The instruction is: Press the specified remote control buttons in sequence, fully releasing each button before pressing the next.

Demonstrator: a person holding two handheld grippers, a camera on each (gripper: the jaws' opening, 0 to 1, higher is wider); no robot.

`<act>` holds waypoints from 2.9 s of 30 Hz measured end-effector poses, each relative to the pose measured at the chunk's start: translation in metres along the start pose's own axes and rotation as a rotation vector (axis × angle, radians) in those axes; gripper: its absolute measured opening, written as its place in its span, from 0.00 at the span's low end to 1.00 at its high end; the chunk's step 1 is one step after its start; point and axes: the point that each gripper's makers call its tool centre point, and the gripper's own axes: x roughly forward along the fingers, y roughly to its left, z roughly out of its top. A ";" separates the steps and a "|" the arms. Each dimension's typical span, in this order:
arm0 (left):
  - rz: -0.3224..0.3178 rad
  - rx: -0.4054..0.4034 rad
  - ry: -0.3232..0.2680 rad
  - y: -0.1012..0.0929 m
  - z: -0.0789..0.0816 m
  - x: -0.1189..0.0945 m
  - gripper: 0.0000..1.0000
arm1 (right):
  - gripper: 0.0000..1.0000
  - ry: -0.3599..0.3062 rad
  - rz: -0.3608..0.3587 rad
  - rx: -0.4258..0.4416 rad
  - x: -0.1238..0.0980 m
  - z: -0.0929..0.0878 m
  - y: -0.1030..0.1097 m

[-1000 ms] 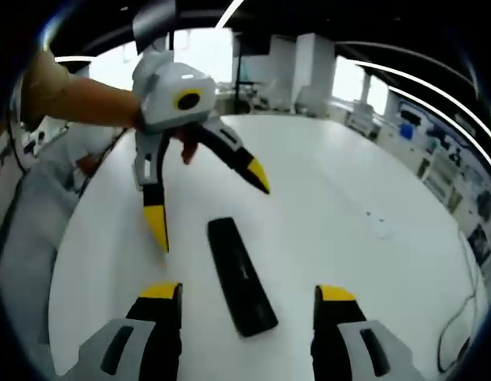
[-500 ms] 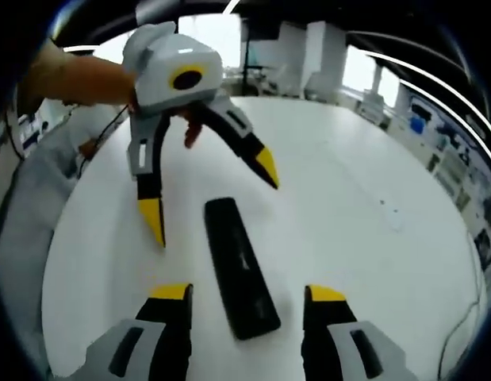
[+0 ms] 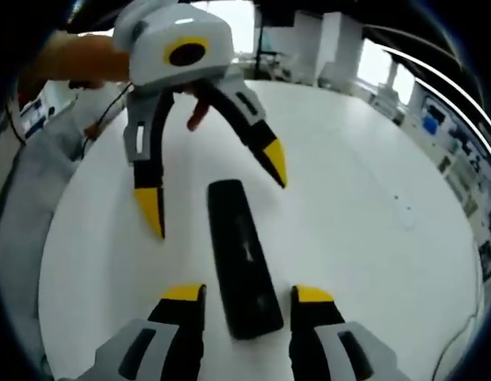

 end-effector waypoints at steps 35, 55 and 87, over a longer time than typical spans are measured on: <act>-0.068 -0.004 0.063 0.007 -0.006 -0.001 0.26 | 0.23 0.074 0.032 -0.043 0.006 -0.002 0.003; -0.047 0.040 0.132 0.006 -0.007 0.002 0.24 | 0.21 0.118 0.023 -0.104 0.002 -0.003 0.003; -0.017 0.074 0.105 -0.032 0.032 -0.043 0.24 | 0.21 0.104 -0.006 -0.119 -0.055 0.022 0.041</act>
